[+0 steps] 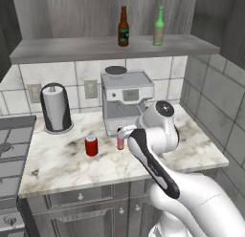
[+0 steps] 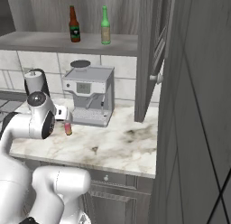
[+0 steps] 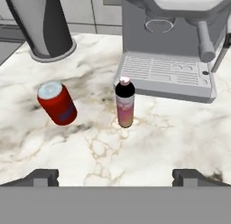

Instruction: Sort all alcoholic drinks to one cabinet, and non-alcoholic drinks to the other.

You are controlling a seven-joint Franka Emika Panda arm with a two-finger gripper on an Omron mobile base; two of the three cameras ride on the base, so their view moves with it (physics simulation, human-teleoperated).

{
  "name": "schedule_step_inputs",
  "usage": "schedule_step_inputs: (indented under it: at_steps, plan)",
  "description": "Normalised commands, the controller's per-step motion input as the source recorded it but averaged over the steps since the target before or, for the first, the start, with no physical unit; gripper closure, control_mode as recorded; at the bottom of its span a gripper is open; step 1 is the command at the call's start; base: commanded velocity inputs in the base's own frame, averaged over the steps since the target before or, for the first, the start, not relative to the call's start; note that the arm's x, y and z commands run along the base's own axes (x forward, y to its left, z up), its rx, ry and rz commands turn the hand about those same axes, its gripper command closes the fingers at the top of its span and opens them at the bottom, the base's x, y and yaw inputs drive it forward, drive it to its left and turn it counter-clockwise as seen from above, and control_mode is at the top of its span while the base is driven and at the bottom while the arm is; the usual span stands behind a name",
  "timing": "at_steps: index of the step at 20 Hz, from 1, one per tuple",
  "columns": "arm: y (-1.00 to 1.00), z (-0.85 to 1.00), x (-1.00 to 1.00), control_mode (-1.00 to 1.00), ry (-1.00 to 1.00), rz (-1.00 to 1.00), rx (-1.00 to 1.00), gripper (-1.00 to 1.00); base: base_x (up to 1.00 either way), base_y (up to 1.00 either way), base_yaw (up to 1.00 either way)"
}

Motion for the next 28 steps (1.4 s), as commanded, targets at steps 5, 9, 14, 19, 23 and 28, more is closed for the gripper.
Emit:
schedule_step_inputs:
  at_steps: [5,9,14,19,23,28]
  plan:
    - [0.01,-0.19,0.21,-1.0,0.0,0.0,-0.04,-1.0,0.0,0.0,0.0]
    - [0.02,-0.17,0.18,-1.0,0.0,0.0,-0.03,-1.0,0.0,0.0,0.0]
    - [0.07,-0.17,0.15,-1.0,0.0,0.0,-0.02,-1.0,0.0,0.0,0.0]
    - [0.1,-0.18,0.14,-1.0,0.0,0.0,-0.01,-1.0,0.0,0.0,0.0]
    - [0.1,-0.18,0.15,-1.0,0.0,0.0,0.0,-1.0,0.0,0.0,0.0]
    - [0.06,-0.17,0.15,-1.0,0.0,0.0,-0.01,-1.0,0.0,0.0,0.0]
